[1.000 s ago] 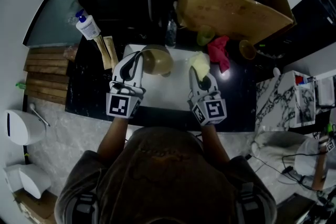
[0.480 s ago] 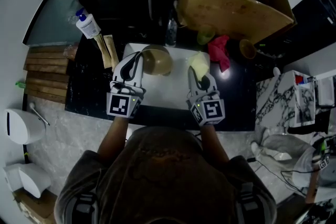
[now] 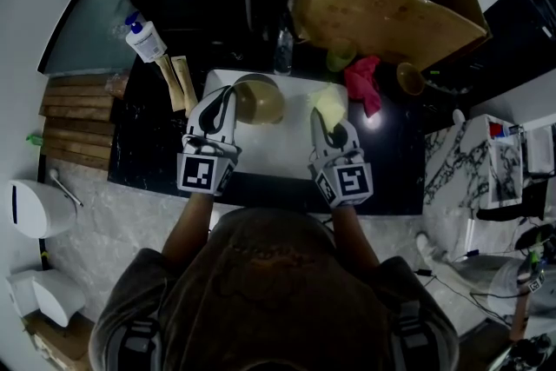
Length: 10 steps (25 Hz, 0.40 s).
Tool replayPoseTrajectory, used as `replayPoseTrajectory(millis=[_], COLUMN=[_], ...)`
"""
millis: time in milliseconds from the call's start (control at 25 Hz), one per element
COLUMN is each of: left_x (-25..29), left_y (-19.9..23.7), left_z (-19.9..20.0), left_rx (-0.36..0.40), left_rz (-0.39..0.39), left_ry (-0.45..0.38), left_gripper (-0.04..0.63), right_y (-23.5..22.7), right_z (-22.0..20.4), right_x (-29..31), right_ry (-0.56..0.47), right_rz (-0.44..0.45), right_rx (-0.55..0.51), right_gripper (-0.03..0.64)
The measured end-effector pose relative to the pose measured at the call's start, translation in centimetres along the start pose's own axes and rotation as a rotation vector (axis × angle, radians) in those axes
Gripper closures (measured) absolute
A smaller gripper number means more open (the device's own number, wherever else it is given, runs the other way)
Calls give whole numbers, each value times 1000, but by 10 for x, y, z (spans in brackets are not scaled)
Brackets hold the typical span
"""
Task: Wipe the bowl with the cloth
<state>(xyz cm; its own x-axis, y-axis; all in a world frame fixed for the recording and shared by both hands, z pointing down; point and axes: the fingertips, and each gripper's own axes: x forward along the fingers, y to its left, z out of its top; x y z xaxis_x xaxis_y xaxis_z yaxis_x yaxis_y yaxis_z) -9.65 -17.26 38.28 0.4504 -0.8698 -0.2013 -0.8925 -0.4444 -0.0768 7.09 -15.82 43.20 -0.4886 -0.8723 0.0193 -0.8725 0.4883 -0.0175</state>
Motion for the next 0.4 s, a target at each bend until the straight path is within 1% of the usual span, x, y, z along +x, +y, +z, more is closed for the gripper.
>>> replayPoseTrajectory(millis=[400], left_x=[-3], left_y=[1], left_z=[-3], left_rx=[-17], left_rz=[8], left_ry=[17], left_gripper=[572], right_y=[5], right_z=[-2], right_x=[0], right_ry=[11], right_rz=[11], right_rx=[4], right_gripper=[598])
